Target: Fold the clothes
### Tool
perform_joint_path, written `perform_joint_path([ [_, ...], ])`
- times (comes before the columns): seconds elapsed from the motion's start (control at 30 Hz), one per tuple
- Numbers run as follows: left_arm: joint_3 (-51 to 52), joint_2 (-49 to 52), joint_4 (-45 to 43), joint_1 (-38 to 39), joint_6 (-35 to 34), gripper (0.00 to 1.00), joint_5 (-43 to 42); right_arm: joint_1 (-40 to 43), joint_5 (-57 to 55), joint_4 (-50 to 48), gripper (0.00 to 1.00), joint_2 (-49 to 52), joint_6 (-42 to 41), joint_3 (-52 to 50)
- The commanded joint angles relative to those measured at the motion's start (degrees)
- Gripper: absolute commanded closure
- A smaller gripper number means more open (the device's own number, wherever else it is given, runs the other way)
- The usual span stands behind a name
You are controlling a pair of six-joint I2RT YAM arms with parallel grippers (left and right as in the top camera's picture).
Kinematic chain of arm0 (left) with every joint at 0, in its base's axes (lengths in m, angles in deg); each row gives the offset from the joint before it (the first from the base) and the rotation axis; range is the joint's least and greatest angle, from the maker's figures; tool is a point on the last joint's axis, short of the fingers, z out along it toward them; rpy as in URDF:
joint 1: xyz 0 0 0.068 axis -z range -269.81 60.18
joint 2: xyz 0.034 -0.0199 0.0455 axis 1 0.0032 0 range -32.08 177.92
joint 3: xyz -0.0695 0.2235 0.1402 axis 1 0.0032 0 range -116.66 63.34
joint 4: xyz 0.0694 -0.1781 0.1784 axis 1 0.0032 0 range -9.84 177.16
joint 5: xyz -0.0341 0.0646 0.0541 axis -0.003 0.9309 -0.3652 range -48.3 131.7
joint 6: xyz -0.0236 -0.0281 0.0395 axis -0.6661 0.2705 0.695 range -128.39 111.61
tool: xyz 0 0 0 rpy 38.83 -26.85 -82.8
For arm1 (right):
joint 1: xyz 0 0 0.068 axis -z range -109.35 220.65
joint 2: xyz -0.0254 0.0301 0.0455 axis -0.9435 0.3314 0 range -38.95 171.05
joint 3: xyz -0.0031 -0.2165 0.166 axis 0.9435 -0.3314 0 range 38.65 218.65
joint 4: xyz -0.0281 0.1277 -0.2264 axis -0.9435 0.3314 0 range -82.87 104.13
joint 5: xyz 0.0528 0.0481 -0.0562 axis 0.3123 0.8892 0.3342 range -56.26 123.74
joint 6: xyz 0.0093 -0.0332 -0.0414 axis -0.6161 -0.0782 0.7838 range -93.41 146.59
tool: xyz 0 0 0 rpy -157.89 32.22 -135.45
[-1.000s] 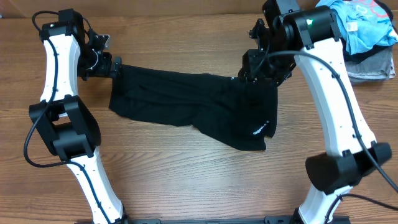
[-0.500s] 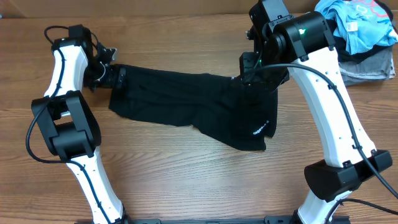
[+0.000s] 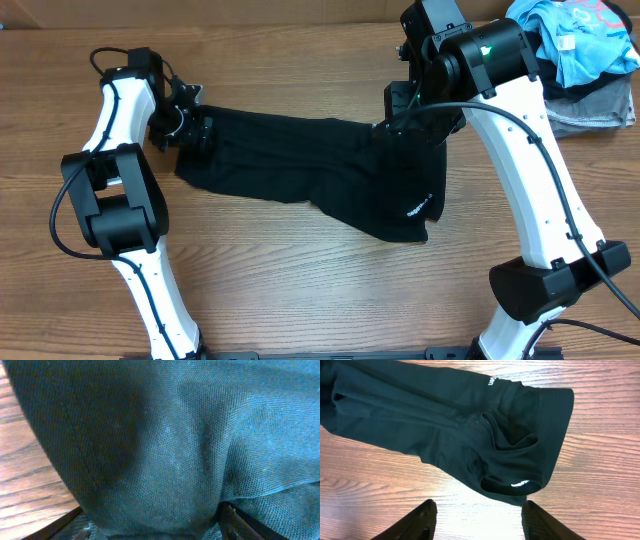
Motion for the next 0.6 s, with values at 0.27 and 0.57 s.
perform_joint_path([
  [0.27, 6.7, 0.7, -1.8, 0.9, -0.5, 0.55, -0.3, -0.2, -1.2, -0.6, 0.38, -1.8, -0.1, 0.6],
  [0.57, 2.1, 0.4, 0.9, -1.1, -3.5, 0.96, -0.3, -0.2, 0.1, -7.6, 0.64, -1.7, -0.3, -3.9],
])
